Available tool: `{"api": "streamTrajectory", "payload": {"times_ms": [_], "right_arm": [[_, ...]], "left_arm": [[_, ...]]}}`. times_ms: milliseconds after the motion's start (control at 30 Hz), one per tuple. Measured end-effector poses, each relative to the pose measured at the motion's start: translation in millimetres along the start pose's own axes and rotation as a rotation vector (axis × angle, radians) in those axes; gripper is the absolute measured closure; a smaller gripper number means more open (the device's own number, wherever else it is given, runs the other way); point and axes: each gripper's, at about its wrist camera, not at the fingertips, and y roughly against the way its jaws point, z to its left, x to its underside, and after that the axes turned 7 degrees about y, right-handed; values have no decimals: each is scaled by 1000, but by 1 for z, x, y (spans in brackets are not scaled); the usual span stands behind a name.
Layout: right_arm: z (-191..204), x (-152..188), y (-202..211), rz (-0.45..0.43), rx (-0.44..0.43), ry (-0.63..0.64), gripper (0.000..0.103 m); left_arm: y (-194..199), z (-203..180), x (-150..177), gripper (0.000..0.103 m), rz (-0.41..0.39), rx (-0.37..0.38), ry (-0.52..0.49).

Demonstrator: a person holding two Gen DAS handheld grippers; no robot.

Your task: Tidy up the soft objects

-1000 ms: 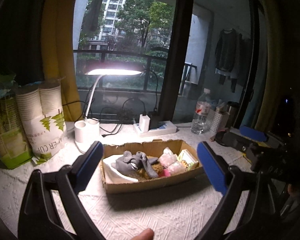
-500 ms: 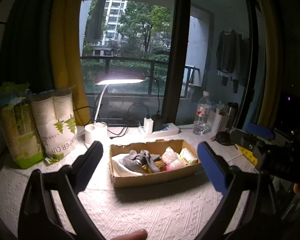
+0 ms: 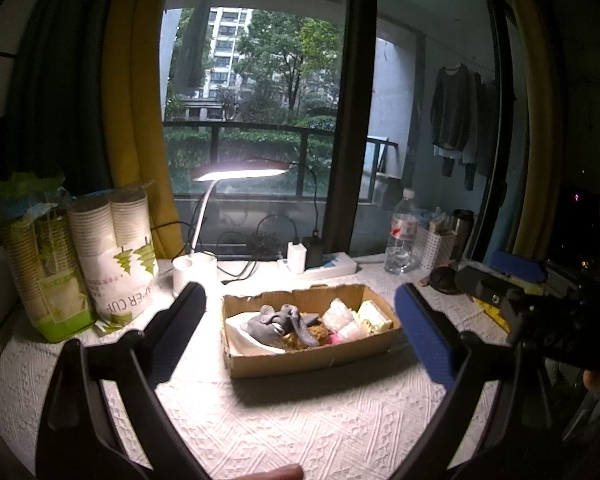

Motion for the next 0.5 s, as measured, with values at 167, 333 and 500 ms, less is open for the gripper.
{"api": "streamTrajectory", "payload": {"times_ms": [167,333,500], "right_arm": [[1,0,1,2,-1,1,27],[1,0,3,9,-1,-1,27],[0,-1,-3,17,-3,0,27]], "left_arm": [[-1,0,0,7,4,2,1],[-1,1,0,7,7,1,1],[-5,2,1,7,14,1,4]]}}
